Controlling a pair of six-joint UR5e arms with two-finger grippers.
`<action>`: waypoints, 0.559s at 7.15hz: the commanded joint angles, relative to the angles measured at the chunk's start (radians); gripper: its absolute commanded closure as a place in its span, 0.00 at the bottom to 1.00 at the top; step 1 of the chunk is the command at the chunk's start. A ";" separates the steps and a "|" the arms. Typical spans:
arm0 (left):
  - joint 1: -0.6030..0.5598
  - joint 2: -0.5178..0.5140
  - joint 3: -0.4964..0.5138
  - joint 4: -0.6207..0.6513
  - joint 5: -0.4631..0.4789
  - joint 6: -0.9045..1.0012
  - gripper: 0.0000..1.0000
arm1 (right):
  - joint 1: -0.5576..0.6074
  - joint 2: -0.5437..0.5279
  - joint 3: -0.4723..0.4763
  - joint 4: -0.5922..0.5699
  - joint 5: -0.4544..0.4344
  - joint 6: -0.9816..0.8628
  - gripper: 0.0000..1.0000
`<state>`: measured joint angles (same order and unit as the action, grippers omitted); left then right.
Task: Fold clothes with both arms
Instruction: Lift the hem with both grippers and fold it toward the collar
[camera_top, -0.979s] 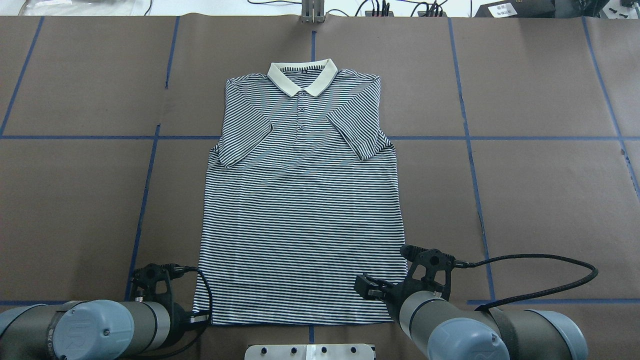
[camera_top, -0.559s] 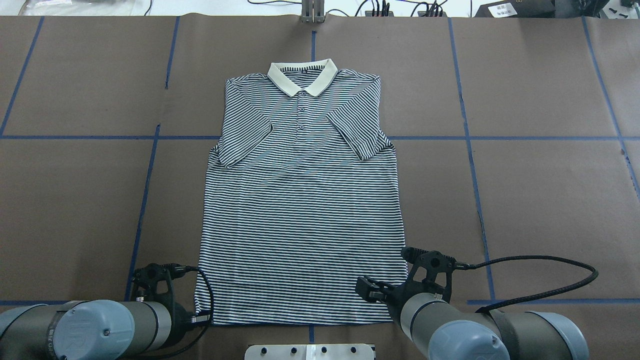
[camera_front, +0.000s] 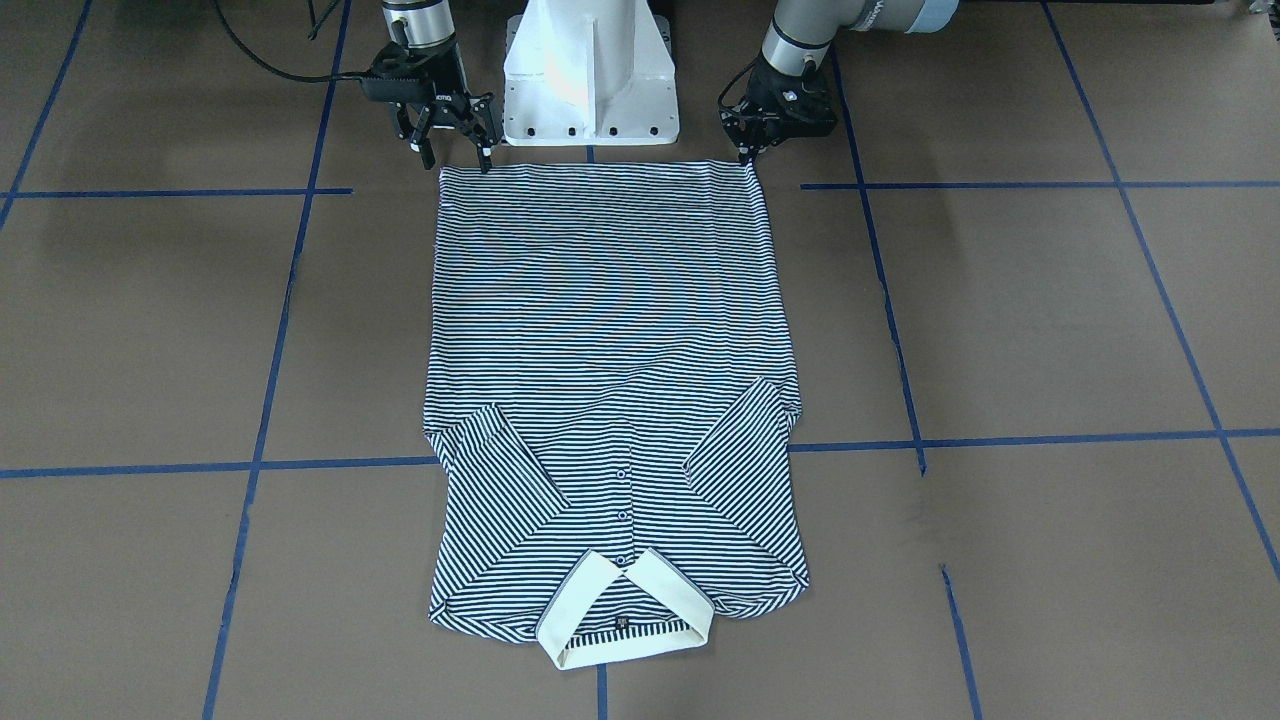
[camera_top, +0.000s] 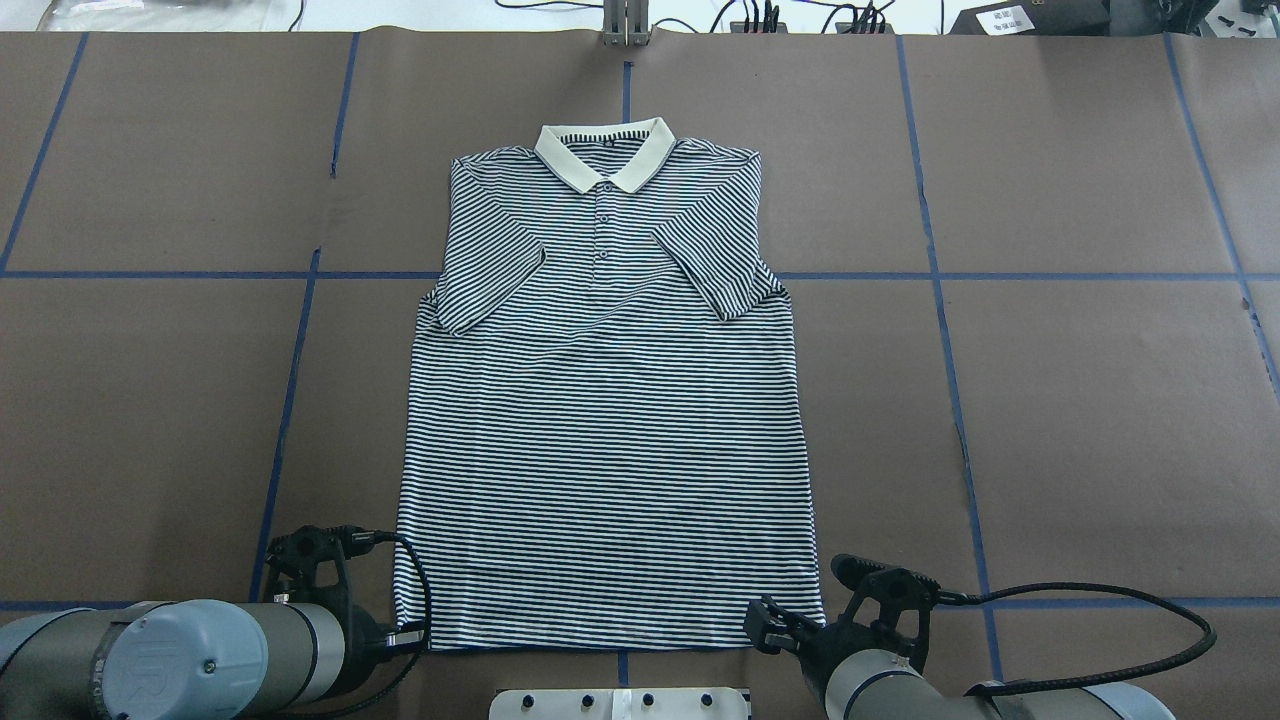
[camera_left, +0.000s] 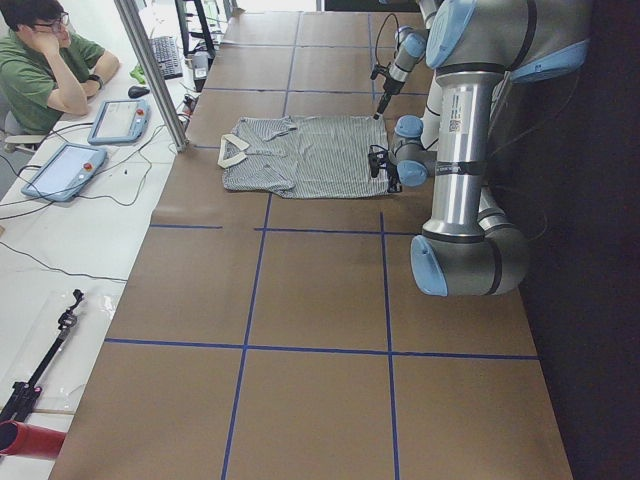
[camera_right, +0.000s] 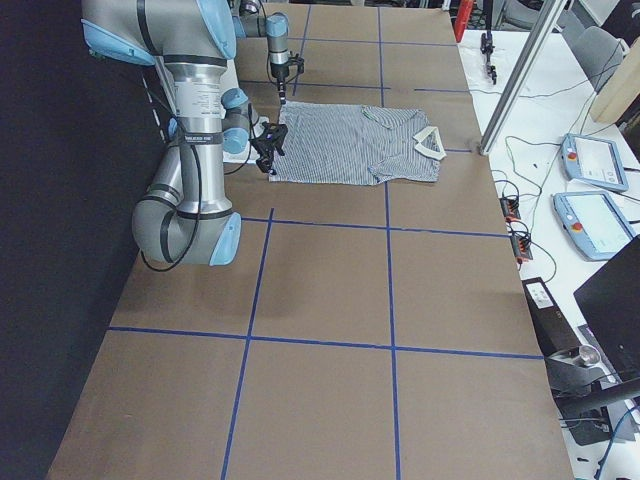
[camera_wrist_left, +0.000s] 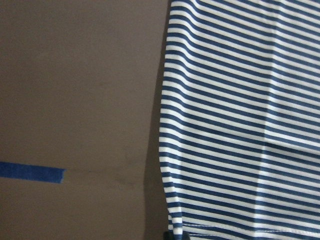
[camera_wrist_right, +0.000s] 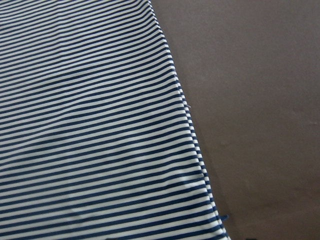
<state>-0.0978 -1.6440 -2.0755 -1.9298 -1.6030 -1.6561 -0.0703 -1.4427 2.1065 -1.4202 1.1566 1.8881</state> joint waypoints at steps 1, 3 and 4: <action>0.001 0.000 -0.002 0.000 0.002 -0.001 1.00 | -0.028 -0.010 -0.020 -0.008 -0.021 0.017 0.27; 0.001 0.001 -0.002 0.000 0.002 -0.001 1.00 | -0.037 -0.016 -0.025 -0.009 -0.025 0.019 0.32; 0.001 0.001 -0.002 0.000 0.002 -0.001 1.00 | -0.037 -0.016 -0.025 -0.009 -0.025 0.019 0.45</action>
<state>-0.0967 -1.6435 -2.0769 -1.9298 -1.6019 -1.6567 -0.1052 -1.4574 2.0831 -1.4292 1.1335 1.9063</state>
